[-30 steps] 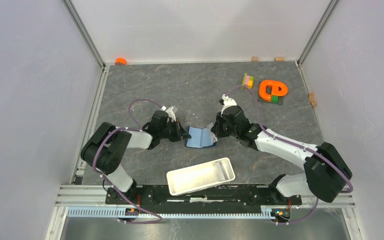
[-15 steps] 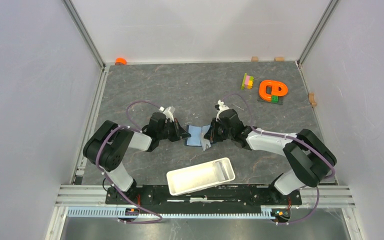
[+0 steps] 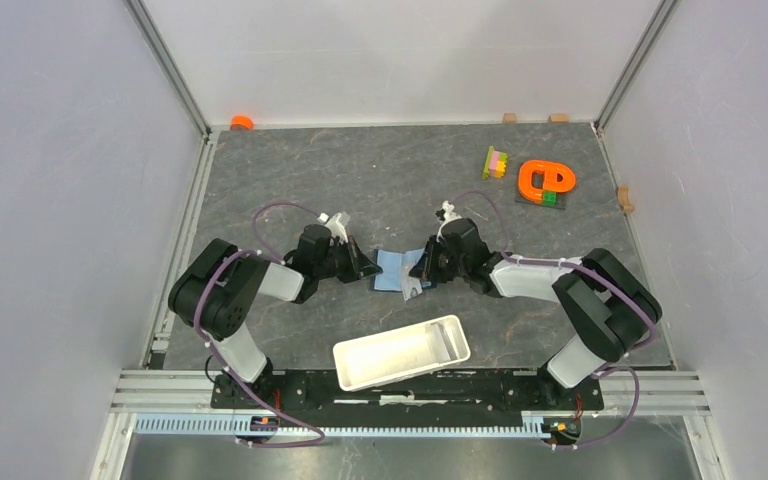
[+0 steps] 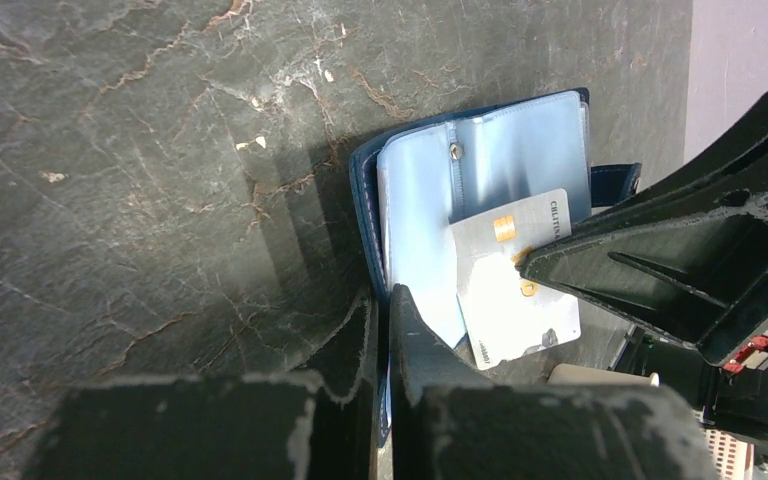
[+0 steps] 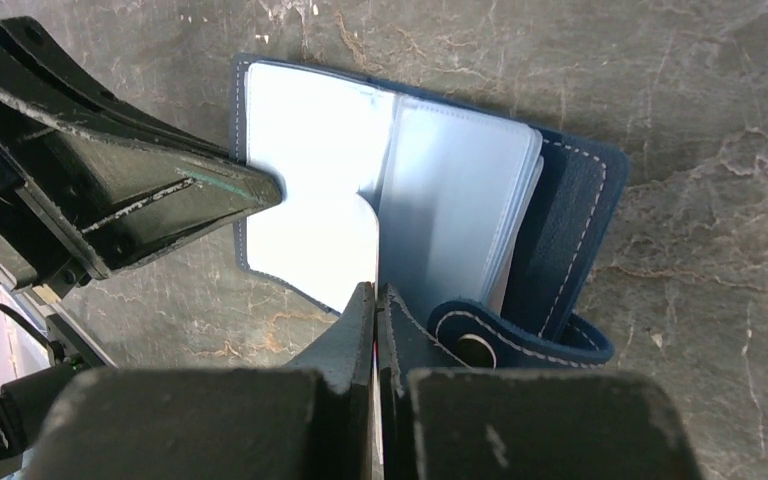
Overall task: Put the credit cards into the card holder
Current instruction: Insert the credit card into the card holder.
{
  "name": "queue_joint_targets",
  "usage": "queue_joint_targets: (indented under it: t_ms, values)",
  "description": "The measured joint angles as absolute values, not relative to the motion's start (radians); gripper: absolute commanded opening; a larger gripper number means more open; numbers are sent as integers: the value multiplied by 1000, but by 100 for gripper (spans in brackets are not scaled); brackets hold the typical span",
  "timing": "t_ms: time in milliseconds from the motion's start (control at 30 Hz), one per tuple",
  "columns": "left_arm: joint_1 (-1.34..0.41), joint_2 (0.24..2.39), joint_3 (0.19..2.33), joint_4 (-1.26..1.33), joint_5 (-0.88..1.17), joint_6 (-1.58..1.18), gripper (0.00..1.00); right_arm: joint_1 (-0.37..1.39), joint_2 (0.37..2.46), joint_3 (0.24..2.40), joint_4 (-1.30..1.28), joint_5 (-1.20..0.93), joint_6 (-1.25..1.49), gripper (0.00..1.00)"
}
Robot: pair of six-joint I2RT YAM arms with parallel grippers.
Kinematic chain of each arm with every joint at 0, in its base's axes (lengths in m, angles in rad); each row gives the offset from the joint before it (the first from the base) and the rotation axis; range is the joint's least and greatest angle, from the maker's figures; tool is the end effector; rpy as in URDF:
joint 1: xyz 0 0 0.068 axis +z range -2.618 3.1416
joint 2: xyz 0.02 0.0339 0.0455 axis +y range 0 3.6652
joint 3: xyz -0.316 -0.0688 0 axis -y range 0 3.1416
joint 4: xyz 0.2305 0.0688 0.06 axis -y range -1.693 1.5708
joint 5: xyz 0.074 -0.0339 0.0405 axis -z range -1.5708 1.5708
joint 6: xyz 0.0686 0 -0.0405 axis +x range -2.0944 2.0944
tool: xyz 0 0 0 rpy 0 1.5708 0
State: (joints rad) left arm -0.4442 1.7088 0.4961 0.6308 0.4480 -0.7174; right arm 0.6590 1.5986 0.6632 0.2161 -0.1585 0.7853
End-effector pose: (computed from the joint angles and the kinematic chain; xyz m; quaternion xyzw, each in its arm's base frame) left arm 0.2707 -0.1617 0.1570 -0.0124 0.8646 -0.4173 0.2795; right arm 0.2468 0.2048 0.1861 0.0247 0.9081 0.3262 0.2613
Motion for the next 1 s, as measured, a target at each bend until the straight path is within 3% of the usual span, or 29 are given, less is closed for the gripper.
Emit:
queue_joint_targets:
  t_ms: [1000]
  values:
    - [-422, 1726, 496, 652, 477, -718, 2, 619, 1765, 664, 500, -175, 881, 0]
